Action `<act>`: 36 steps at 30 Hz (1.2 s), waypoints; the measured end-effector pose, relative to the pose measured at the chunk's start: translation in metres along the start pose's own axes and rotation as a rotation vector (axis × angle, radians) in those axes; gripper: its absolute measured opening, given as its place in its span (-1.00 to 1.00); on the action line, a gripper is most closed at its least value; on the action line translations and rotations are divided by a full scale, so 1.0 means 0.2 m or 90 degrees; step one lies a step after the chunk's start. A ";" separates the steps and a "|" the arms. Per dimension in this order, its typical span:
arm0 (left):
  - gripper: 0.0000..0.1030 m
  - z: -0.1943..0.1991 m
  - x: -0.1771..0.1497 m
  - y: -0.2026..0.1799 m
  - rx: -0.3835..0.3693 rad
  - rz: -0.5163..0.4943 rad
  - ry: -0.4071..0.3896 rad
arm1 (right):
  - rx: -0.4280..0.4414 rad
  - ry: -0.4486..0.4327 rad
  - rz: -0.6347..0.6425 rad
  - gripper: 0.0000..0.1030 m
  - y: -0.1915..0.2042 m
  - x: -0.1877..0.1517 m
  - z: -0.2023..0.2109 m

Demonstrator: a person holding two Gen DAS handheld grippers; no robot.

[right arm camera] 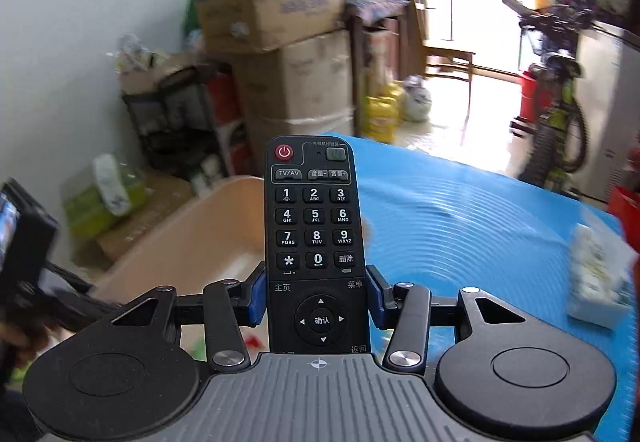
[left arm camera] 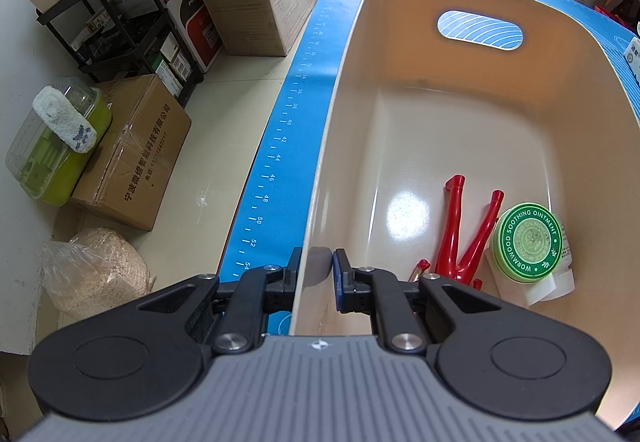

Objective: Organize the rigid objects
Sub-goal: 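Lift the remote into the basket and open the right gripper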

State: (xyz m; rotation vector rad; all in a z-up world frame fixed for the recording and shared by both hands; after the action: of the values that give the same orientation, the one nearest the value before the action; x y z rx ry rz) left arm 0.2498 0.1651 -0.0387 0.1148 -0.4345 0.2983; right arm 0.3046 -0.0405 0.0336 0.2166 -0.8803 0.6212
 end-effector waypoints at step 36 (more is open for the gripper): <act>-0.68 -0.01 0.01 -0.01 0.002 -0.001 0.001 | 0.000 0.079 0.013 0.28 0.33 -0.07 -0.15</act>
State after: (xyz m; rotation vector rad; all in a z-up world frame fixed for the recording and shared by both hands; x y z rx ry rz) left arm 0.2518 0.1638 -0.0394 0.1185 -0.4325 0.2973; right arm 0.2790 0.0196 -0.0015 0.1671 -0.7636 0.6475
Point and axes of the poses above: each gripper's, at about its wrist camera, not at the fingertips, and z roughly against the way its jaws point, y to its left, x to its top, the point moved 4 cm from there along -z, roughly the way its jaws point, and after that the axes turned 14 degrees about z, right-handed, at the moved point
